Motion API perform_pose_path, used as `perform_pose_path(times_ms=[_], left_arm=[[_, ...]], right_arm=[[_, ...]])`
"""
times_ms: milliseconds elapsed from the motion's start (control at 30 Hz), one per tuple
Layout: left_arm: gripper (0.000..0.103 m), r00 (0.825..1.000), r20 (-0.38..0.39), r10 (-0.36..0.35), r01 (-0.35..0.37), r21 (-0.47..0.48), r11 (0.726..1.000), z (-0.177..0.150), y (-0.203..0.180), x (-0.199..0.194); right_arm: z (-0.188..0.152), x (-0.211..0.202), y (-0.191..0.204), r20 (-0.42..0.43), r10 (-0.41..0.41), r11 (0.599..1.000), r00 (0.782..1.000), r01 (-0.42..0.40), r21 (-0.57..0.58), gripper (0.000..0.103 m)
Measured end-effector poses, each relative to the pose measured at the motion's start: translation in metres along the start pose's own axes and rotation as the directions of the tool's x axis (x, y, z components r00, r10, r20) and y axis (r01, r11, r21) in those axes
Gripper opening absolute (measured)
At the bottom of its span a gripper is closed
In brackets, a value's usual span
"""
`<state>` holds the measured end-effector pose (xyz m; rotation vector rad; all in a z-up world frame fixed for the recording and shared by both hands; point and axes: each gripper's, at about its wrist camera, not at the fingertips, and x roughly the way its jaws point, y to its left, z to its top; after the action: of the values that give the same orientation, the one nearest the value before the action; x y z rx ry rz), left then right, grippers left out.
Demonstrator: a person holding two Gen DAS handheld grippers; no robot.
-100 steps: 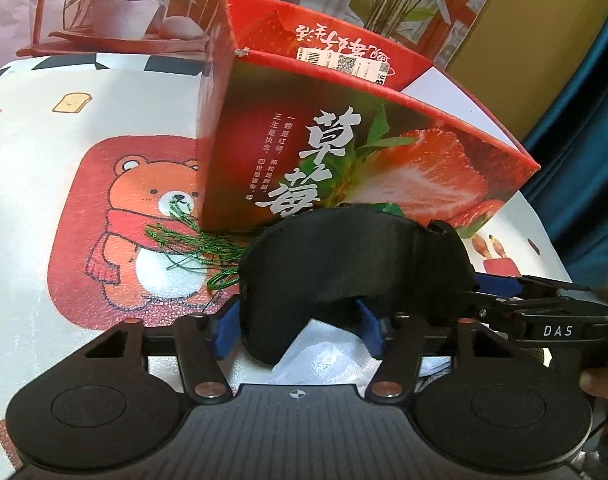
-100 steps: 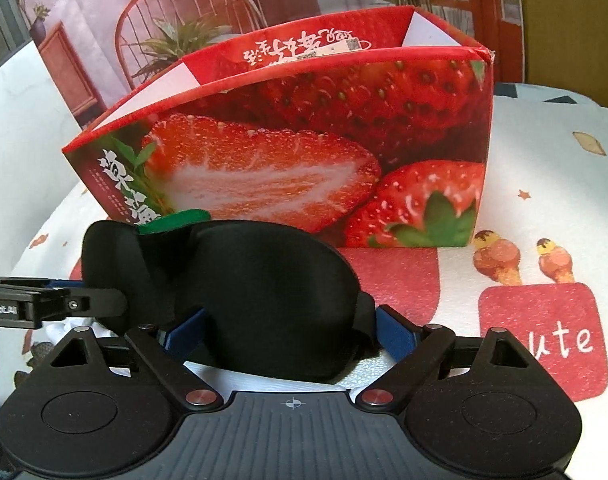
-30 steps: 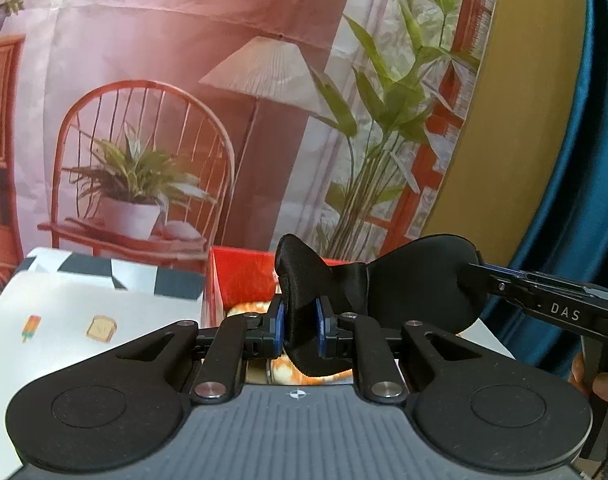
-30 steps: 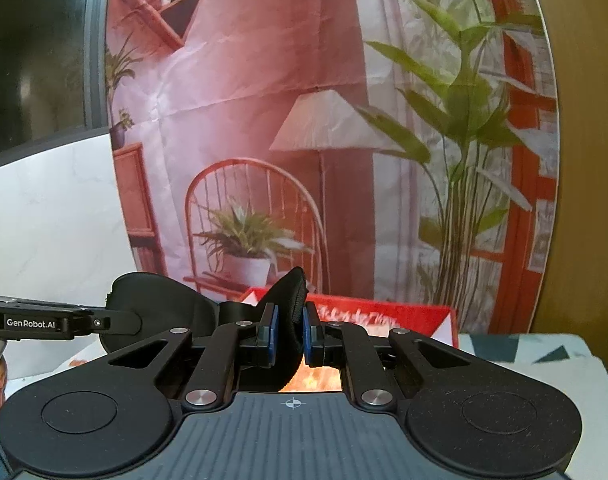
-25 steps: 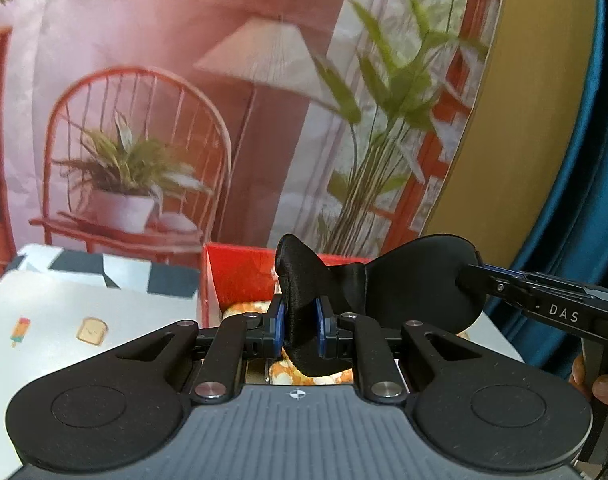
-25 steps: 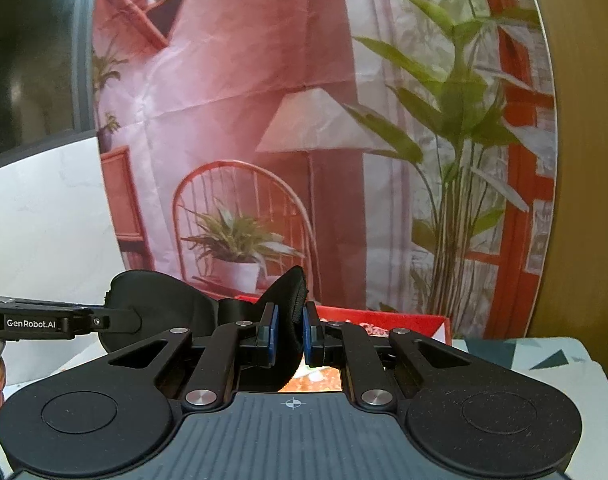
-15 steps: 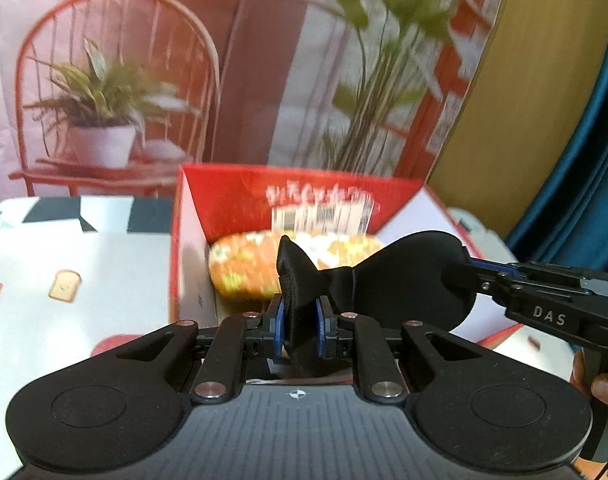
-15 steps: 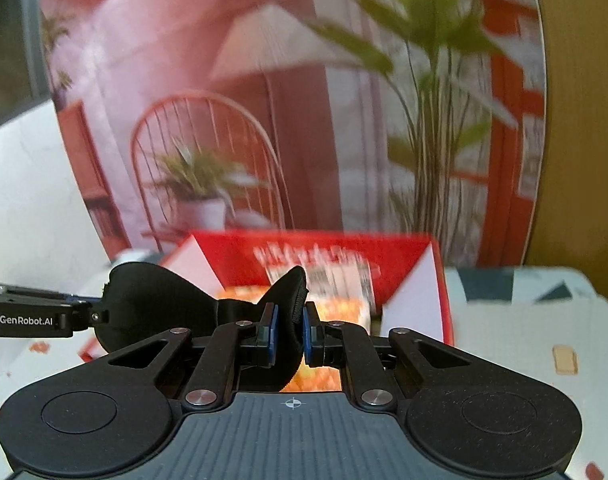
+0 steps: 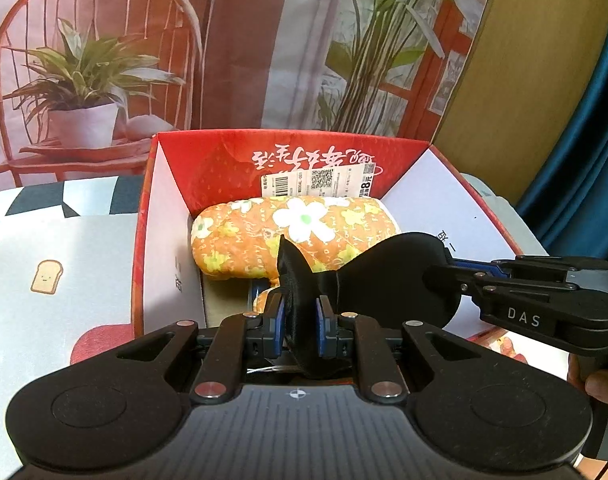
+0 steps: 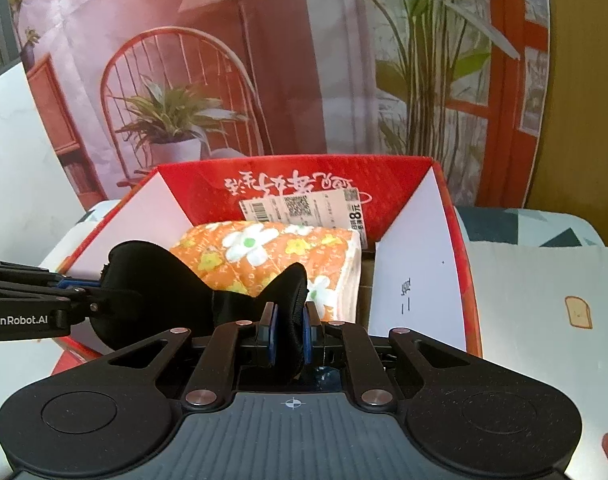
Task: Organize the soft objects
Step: 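Lift the black eye mask with both grippers and carry it over the red box, then open both grippers to release the black eye mask into the box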
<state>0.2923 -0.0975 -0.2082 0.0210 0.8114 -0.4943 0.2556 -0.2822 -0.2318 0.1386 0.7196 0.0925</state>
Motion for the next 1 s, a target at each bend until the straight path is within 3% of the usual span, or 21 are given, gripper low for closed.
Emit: perform_pose_path(times_ms=[200,333,433,500,567,633,700,1000], left_arm=[[0.021,0.999,0.029,0.034,-0.034,0.006,0.999,0.0,-0.003,-0.006],[0.062,0.996,0.056,0.068,-0.068,-0.008,0.998,0.001,0.0,-0.016],[0.074,0.993,0.085,0.082,-0.083,0.004,0.997,0.002,-0.001,-0.026],[0.086,0.991,0.106,0.085,-0.086,0.0,0.996,0.003,-0.002,-0.034],[0.099,0.987,0.13,0.095,-0.095,-0.006,0.995,0.002,-0.003,-0.043],[0.101,0.982,0.152,0.109,-0.109,-0.01,0.994,0.001,-0.002,-0.052],[0.101,0.981,0.153,0.119,-0.119,-0.014,0.993,-0.001,-0.002,-0.058],[0.103,0.978,0.162,0.134,-0.131,-0.03,0.991,-0.02,0.003,-0.08]], right_arm=[[-0.003,-0.002,-0.005,0.005,-0.023,0.999,1.0,0.023,0.023,0.015],[-0.001,-0.009,-0.006,0.035,-0.067,0.998,0.997,0.066,0.013,0.025],[0.0,-0.018,-0.007,0.063,-0.085,0.996,0.994,0.085,0.007,0.039],[0.0,-0.025,-0.007,0.085,-0.095,0.995,0.992,0.095,-0.001,0.062],[0.0,-0.032,-0.005,0.1,-0.095,0.995,0.99,0.097,-0.015,0.068],[-0.002,-0.039,-0.003,0.113,-0.088,0.996,0.99,0.091,-0.02,0.076],[-0.002,-0.044,-0.001,0.131,-0.079,0.996,0.988,0.083,-0.019,0.097],[-0.014,-0.063,0.01,0.146,-0.049,0.997,0.988,0.056,-0.045,0.103]])
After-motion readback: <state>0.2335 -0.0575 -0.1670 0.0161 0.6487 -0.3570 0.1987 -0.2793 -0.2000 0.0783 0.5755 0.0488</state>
